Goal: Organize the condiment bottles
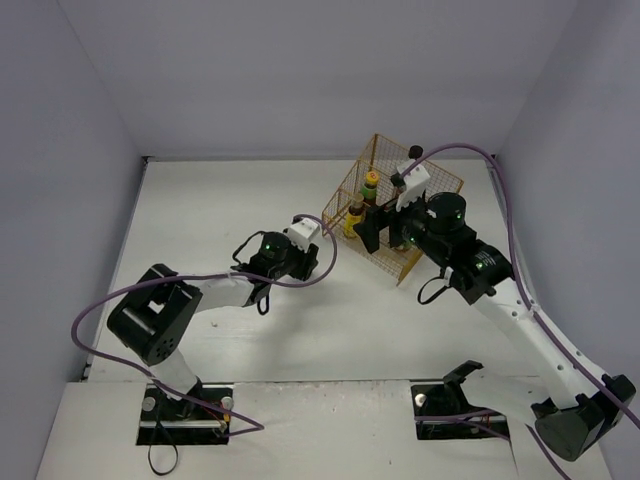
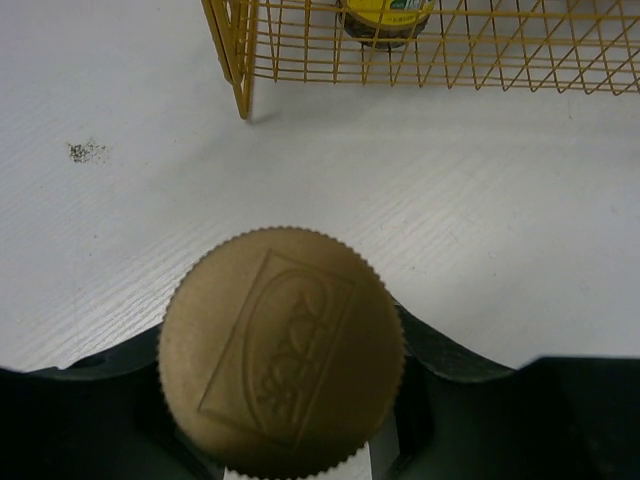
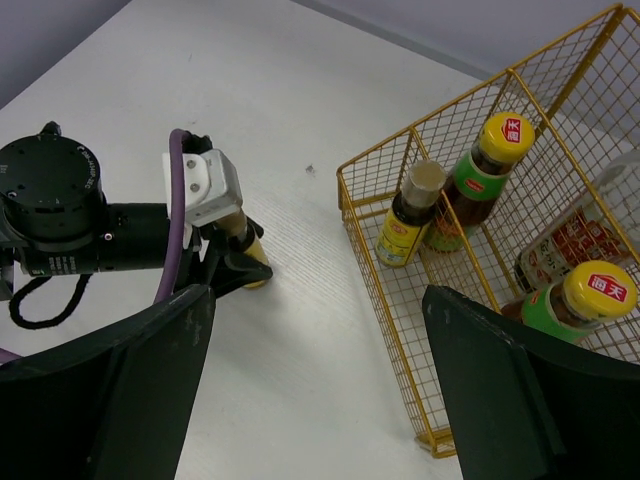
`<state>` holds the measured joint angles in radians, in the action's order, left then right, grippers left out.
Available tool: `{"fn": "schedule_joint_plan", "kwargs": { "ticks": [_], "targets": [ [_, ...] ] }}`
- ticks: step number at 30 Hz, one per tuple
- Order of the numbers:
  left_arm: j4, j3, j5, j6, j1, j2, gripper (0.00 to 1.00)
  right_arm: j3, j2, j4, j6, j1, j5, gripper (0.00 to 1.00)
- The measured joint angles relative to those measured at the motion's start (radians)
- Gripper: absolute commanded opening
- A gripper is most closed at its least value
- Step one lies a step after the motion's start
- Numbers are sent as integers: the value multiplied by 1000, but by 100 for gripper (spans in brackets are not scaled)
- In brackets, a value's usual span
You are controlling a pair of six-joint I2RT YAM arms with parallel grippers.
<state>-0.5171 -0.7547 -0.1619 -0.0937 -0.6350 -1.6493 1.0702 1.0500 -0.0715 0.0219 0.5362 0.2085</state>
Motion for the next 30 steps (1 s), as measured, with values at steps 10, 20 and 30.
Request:
{"fn": "schedule_joint_plan", "kwargs": {
  "ticks": [10,20,30],
  "targets": [
    [-147,68,56,-65,-13,-22,61,-27,-42,-50,5,-1,-30,88],
    [-101,83,63,-95,-13,45,73,-32,-48,-63,27,-1,-30,89],
    [79,42,66,-122,-13,248,73,-32,-74,-76,32,-1,-37,89]
  ]
}}
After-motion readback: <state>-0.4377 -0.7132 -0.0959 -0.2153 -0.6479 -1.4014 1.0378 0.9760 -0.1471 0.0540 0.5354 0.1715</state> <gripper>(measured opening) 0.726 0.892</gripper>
